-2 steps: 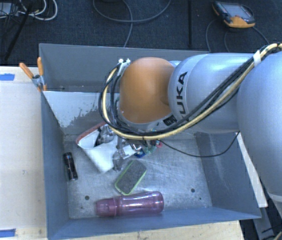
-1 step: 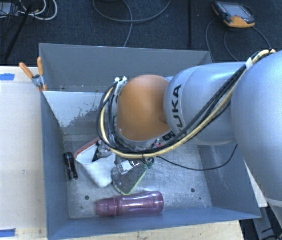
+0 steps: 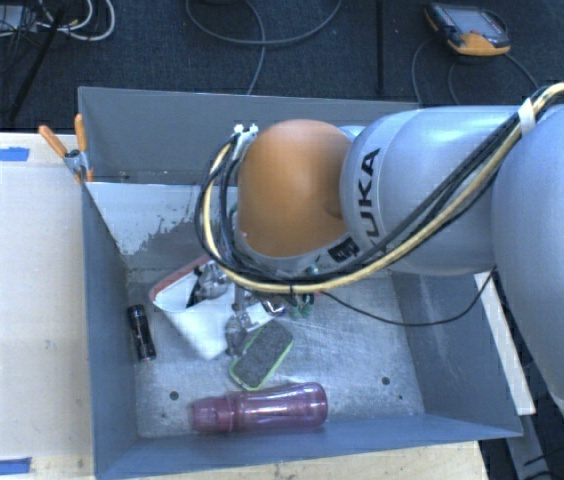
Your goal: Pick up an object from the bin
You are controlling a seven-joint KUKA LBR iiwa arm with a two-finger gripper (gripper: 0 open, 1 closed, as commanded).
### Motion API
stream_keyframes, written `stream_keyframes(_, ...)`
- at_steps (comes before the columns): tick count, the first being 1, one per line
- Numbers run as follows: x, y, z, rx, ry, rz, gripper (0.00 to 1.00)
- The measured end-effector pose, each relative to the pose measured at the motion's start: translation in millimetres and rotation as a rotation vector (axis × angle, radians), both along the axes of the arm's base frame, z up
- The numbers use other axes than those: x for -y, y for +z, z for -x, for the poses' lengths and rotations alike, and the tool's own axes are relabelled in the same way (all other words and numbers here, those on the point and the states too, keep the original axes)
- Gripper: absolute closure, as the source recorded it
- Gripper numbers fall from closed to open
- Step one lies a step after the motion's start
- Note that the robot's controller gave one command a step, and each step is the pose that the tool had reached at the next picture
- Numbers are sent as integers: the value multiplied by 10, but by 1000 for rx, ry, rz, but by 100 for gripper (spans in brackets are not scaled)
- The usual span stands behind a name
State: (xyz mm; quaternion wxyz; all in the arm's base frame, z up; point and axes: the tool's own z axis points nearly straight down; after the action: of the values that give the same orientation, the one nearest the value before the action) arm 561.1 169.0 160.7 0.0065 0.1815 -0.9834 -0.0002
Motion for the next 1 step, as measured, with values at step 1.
stream_keyframes(1, -117, 282, -42, 24, 4, -4, 100)
